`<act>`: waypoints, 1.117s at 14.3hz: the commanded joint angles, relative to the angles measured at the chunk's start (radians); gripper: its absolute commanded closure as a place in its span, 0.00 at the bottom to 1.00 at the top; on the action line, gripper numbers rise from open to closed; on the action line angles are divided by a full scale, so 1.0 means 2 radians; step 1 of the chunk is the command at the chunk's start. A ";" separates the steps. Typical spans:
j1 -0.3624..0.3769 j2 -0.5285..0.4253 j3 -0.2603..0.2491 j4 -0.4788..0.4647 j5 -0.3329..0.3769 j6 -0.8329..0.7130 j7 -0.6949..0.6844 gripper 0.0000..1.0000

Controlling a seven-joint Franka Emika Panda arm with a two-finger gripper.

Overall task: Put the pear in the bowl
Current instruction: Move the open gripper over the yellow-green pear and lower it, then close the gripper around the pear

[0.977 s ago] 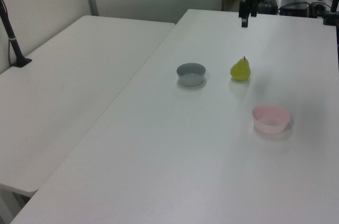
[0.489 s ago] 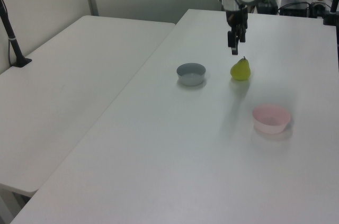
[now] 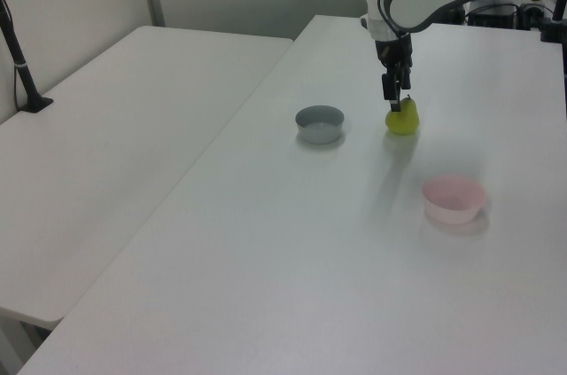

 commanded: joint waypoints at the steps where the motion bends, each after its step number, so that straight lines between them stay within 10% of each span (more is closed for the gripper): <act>1: 0.002 -0.004 -0.004 -0.011 -0.002 0.012 -0.013 0.00; 12: 0.003 0.054 -0.003 -0.014 -0.022 0.059 -0.006 0.02; 16: 0.000 0.047 -0.004 -0.014 -0.021 0.054 -0.011 0.71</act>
